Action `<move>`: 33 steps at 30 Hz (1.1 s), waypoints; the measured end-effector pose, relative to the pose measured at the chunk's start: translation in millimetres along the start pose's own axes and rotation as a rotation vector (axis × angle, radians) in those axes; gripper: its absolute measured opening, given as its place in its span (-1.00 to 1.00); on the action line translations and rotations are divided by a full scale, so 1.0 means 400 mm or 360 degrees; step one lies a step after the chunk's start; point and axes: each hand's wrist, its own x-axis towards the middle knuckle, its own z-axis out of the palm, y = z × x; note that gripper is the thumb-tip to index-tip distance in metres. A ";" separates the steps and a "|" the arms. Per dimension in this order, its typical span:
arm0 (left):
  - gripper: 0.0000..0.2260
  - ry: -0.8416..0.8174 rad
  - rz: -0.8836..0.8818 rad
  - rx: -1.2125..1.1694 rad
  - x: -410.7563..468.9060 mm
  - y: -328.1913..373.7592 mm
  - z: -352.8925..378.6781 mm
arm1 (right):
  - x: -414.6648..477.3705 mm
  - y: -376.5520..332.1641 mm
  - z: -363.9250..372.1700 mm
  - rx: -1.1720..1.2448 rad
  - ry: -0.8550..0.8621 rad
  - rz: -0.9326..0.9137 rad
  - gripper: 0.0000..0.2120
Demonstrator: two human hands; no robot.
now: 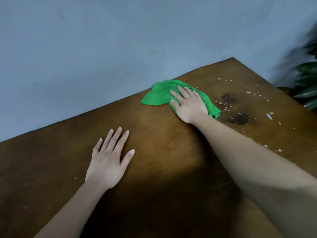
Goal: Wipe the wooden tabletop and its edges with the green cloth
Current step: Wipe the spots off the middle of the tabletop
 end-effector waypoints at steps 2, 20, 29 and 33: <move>-0.28 -0.0005 -0.0019 -0.0010 0.040 0.026 -0.002 | 0.030 0.087 -0.022 -0.0004 0.0016 0.0052 -0.39; -0.25 -0.0021 -0.0139 -0.0009 0.144 0.091 -0.015 | -0.030 0.022 0.004 -0.0081 -0.0025 -0.0029 -0.25; -0.21 -0.0028 -0.0144 -0.0034 0.147 0.095 -0.020 | -0.118 -0.090 0.047 -0.0080 -0.0141 -0.0588 -0.34; -0.26 -0.0005 -0.0135 -0.0044 0.147 0.092 -0.012 | -0.072 0.023 0.007 -0.0034 -0.0144 -0.0628 -0.37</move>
